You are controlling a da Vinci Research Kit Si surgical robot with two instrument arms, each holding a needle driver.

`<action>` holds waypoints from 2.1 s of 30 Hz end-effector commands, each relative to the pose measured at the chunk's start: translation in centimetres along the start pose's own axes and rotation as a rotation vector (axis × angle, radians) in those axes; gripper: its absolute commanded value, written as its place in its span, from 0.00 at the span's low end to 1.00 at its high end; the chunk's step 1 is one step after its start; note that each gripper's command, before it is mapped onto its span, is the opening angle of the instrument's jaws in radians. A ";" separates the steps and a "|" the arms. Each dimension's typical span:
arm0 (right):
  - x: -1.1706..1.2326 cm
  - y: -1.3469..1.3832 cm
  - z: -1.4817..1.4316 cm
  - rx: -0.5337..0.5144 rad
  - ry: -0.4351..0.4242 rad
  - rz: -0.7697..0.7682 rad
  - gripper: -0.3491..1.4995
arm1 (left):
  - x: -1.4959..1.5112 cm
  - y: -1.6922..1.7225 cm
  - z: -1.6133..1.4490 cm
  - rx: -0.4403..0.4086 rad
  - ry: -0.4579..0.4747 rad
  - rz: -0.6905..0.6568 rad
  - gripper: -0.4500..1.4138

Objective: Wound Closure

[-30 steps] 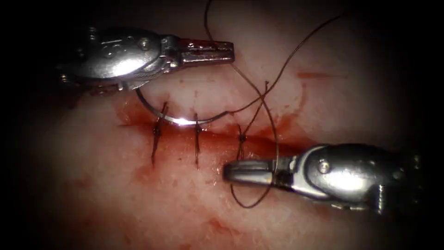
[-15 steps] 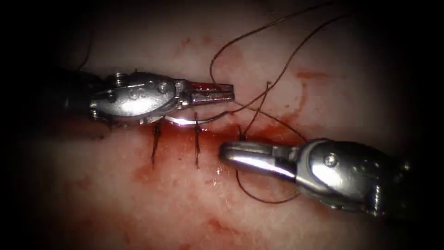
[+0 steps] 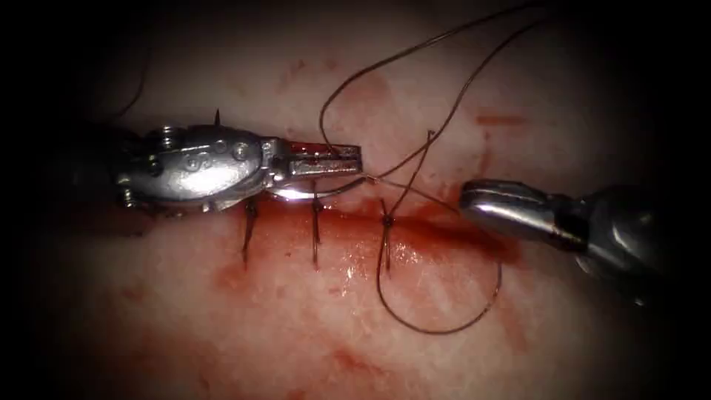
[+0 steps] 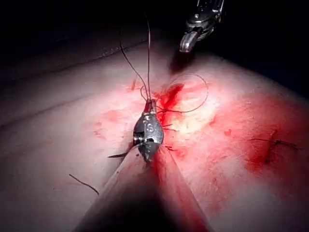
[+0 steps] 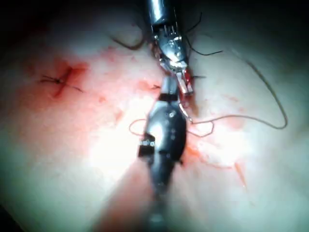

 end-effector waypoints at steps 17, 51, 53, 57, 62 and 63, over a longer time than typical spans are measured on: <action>-0.91 -0.12 0.77 0.127 -0.143 -0.123 0.00 | 0.48 -0.02 0.07 -0.031 0.023 0.004 0.00; -1.15 -0.11 0.42 -0.268 0.007 0.296 0.58 | -0.33 0.37 0.29 -0.071 -0.001 -0.004 0.00; -1.25 -0.08 0.40 -0.301 0.003 0.344 0.55 | -0.31 0.41 0.33 -0.076 0.000 -0.004 0.00; -1.39 -0.02 0.40 -0.359 -0.001 0.387 0.55 | -0.30 0.46 0.37 -0.083 0.001 -0.003 0.00; -1.53 0.04 0.40 -0.432 -0.031 0.412 0.55 | -0.28 0.49 0.40 -0.088 0.003 -0.002 0.00; -1.56 0.06 0.40 -0.454 -0.028 0.421 0.55 | -0.28 0.49 0.40 -0.089 0.003 -0.002 0.00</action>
